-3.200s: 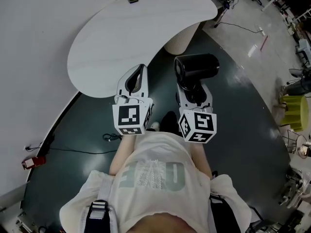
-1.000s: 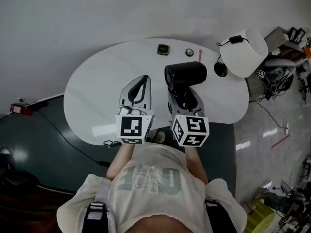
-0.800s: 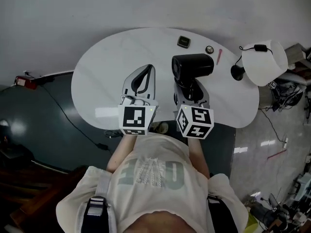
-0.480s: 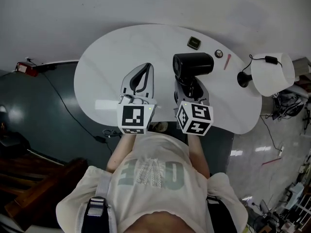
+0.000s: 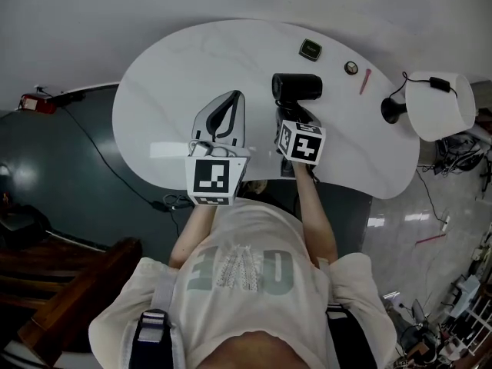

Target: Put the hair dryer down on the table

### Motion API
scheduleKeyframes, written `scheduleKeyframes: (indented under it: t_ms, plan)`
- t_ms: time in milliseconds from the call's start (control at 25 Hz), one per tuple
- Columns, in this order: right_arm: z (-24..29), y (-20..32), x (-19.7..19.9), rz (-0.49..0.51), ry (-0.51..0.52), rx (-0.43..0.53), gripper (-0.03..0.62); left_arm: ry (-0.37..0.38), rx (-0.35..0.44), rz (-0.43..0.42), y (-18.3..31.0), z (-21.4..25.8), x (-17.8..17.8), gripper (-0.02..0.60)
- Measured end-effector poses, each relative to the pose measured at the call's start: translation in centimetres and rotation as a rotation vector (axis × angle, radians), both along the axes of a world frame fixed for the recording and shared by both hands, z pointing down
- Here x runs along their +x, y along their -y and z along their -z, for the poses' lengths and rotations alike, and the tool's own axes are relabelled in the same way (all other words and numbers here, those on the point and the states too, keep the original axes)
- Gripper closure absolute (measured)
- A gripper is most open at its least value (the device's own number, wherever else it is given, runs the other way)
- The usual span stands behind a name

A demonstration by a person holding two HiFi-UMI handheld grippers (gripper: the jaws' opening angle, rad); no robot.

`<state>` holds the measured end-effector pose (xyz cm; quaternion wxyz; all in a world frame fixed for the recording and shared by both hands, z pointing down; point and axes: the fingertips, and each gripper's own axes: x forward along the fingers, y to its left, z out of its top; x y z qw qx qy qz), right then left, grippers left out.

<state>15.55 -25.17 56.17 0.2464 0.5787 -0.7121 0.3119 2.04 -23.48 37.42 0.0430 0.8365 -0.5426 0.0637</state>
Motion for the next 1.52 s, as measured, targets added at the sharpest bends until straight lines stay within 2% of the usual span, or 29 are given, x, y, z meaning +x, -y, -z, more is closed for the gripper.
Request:
scheduleKeyframes:
  t_ms: [200,400,960,1160,1520]
  plan:
    - [-4.7,-1.0,0.7,-0.036,-0.016,-0.165,0.362,0.007,-0.024,-0.004,-0.2,-0.8,0.2,0.577]
    - [-6.9,-1.9,0.9,-0.042,-0.053,-0.226,0.362,0.011,-0.039,0.001,0.1,-1.2,-0.1,0.577]
    - [-7.3,-2.0,0.0,0.014,-0.100,-0.240,0.358,0.016,-0.053,-0.018,0.3,-1.7,0.8,0.577]
    - [-7.4,-2.1,-0.8,0.071,-0.114,-0.241,0.277,0.019,-0.058,-0.014,0.4,-2.0,0.5,0.577]
    - [-6.3,-2.8,-0.3,0.035,-0.078,-0.206,0.264,0.016,-0.056,-0.019,0.6,-2.0,0.2,0.577]
